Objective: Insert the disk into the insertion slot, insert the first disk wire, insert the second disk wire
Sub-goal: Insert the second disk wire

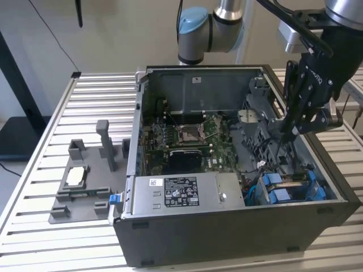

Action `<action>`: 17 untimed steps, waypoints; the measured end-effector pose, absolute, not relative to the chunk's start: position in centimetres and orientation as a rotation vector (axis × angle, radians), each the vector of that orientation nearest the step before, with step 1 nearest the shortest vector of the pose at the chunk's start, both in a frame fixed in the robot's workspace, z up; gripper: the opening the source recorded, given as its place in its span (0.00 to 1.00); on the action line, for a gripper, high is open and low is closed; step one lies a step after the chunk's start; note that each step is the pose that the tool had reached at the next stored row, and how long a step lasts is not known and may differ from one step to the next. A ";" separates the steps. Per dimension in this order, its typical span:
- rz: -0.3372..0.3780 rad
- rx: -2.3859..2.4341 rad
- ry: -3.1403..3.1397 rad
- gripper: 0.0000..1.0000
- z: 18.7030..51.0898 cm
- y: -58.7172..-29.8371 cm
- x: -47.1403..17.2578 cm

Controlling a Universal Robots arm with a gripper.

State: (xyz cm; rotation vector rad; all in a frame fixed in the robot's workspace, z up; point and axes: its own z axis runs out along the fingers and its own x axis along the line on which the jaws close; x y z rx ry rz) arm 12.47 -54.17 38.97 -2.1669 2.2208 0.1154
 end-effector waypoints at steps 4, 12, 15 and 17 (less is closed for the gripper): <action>0.110 -2.183 2.204 0.27 38.8 -53.9 12.5; 0.089 -2.210 2.199 0.18 38.7 -53.9 12.5; 0.082 -2.216 2.199 0.16 38.7 -53.9 12.5; 0.079 -2.220 2.199 0.16 38.7 -53.9 12.5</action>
